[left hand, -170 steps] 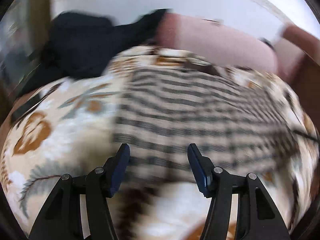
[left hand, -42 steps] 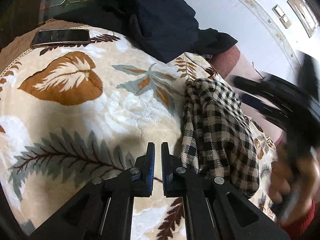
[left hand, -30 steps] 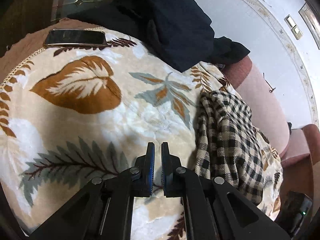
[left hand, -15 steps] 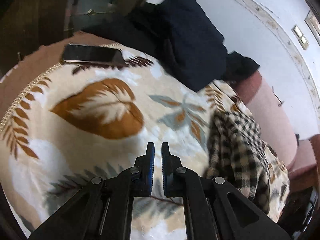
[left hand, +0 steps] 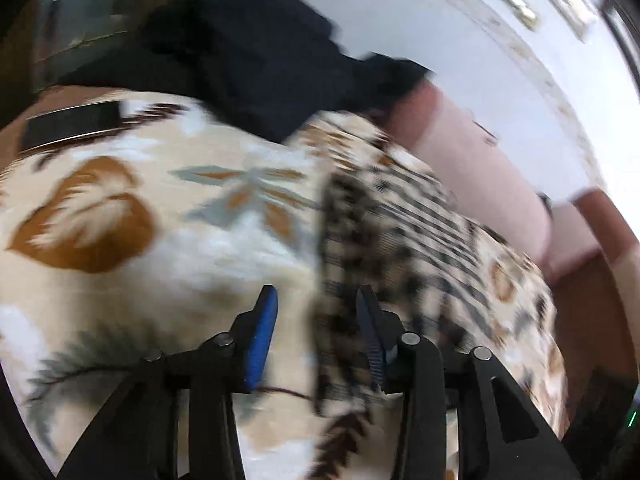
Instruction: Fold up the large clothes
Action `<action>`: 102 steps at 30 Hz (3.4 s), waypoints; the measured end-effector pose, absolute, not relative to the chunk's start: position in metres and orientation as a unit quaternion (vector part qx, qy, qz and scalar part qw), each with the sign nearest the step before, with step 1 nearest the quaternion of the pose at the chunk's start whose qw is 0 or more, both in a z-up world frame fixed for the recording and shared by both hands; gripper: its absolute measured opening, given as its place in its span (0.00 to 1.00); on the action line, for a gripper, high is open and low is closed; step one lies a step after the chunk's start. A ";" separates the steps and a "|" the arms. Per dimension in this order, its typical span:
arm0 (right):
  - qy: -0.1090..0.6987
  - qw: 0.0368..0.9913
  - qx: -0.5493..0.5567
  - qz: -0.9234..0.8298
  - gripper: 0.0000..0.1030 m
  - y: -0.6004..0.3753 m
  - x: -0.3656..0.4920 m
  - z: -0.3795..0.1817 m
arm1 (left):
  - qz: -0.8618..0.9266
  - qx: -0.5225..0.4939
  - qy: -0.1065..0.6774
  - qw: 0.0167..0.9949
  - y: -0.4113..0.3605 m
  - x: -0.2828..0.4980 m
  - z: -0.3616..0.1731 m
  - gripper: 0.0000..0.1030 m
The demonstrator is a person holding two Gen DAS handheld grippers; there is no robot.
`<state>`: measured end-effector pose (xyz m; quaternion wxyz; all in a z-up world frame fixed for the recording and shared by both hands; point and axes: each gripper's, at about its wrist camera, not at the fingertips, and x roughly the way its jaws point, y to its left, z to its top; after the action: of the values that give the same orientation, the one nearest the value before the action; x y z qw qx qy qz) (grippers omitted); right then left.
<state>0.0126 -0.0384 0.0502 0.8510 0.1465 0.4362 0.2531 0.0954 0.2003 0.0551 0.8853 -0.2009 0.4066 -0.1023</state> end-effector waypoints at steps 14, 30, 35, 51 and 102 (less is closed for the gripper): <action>0.428 0.890 0.070 0.140 0.12 -0.074 0.043 0.028 | -0.217 -0.153 0.458 0.848 0.151 0.106 0.053 0.11; 0.444 0.887 0.033 0.124 0.20 -0.104 0.014 0.018 | -0.178 -0.158 0.427 0.872 0.149 0.090 0.059 0.65; 0.415 0.901 0.046 0.119 0.34 -0.121 0.003 0.049 | -0.189 -0.094 0.484 0.850 0.117 0.095 0.040 0.24; 0.393 0.905 0.046 0.156 0.43 -0.109 0.027 0.103 | -0.150 -0.074 0.537 0.827 0.122 0.094 0.019 0.22; 0.466 0.824 0.254 0.199 0.88 -0.173 0.144 -0.013 | -0.116 -0.095 0.476 0.867 0.132 0.153 0.029 0.69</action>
<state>0.1445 -0.1726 -0.0126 0.8240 0.2539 0.4661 0.1986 0.1530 0.1321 0.0292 0.8665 -0.0955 0.4760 -0.1162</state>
